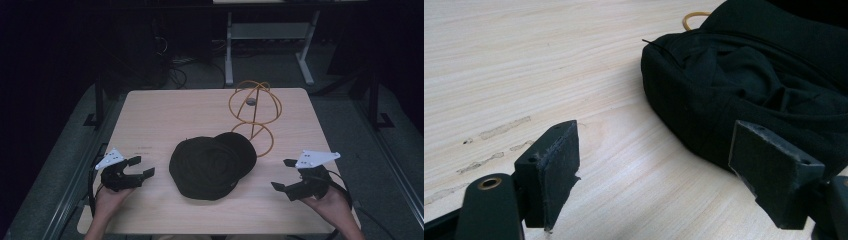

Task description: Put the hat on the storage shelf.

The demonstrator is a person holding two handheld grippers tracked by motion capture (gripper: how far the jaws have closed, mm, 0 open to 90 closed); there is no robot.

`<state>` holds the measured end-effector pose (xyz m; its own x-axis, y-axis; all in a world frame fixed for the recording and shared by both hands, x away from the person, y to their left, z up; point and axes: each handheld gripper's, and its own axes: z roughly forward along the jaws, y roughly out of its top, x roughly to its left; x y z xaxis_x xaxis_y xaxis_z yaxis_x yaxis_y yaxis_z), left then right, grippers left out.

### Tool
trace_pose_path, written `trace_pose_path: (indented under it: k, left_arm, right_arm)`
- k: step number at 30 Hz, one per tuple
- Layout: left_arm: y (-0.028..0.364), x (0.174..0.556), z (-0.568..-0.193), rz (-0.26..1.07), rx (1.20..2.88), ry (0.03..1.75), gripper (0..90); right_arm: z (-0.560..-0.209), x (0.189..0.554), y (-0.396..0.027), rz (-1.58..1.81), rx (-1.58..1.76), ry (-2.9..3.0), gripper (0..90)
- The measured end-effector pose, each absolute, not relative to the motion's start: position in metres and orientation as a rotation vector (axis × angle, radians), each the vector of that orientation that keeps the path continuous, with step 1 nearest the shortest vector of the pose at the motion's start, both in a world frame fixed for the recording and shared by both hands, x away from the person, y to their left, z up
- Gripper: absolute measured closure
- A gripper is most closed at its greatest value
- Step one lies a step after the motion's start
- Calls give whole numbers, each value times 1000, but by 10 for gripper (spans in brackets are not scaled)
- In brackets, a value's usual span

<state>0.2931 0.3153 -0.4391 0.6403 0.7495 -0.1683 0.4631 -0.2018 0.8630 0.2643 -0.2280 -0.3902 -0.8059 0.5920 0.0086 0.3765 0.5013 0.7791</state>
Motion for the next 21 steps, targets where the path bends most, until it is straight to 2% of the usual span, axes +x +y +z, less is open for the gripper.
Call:
trace_pose_path:
  k: [13,21]
  left_arm:
    - [316,294,-440,352,1837,974,198]
    - [317,295,-440,355,1840,980,198]
  right_arm:
    - [-373,285,-169,1155,655,2622,146]
    - [-367,292,-143,1155,576,2686,203]
